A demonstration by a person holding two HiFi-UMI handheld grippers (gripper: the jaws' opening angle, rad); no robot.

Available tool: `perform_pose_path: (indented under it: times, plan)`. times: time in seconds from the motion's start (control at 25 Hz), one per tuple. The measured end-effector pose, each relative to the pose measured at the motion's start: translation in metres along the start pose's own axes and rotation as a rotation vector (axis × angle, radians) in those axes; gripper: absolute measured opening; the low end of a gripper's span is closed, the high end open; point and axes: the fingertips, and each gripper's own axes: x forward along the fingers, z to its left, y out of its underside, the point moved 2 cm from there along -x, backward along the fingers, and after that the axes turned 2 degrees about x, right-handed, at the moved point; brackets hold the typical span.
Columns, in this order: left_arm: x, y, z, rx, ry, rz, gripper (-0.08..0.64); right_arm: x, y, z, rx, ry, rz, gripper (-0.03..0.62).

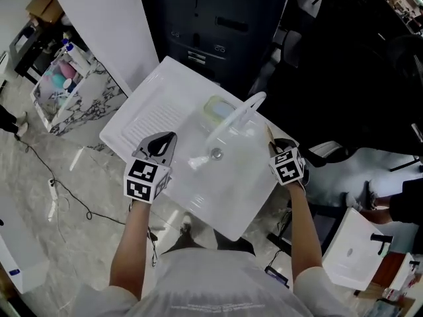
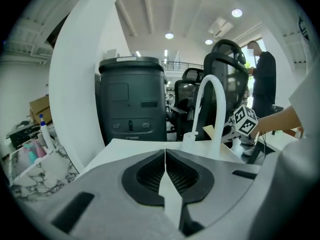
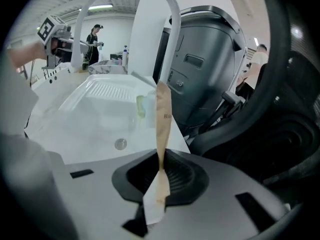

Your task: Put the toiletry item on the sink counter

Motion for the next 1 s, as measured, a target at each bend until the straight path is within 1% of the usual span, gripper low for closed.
perform_pose_path:
  times: [0.16,0.24,0.44,0.64,0.8,0.84,0.88,1.0]
  plan:
    - [0.004,0.005,0.002,-0.028,-0.036,0.018,0.014,0.025,0.003,-0.001,-0.156,-0.007,0.086,0.032]
    - [0.005,0.007,0.003,-0.041,-0.051,0.024,0.014,0.037,0.005,0.002,-0.212,-0.023,0.107,0.034]
    - [0.006,0.012,0.004,-0.055,-0.081,0.038,0.014,0.058,0.013,0.005,-0.301,-0.037,0.129,0.034]
    - [0.005,0.02,0.006,-0.08,-0.1,0.049,0.014,0.074,0.021,0.009,-0.343,-0.052,0.158,0.042]
    - [0.006,0.027,0.006,-0.069,-0.118,0.072,0.014,0.085,0.029,0.005,-0.44,-0.014,0.183,0.07]
    - [0.007,0.029,0.006,-0.069,-0.119,0.076,0.014,0.086,0.03,0.003,-0.45,-0.009,0.185,0.078]
    - [0.007,0.03,0.006,-0.07,-0.118,0.079,0.014,0.087,0.031,0.002,-0.439,-0.012,0.182,0.08]
    - [0.008,0.033,0.006,-0.067,-0.11,0.085,0.014,0.083,0.028,0.0,-0.352,-0.036,0.158,0.113]
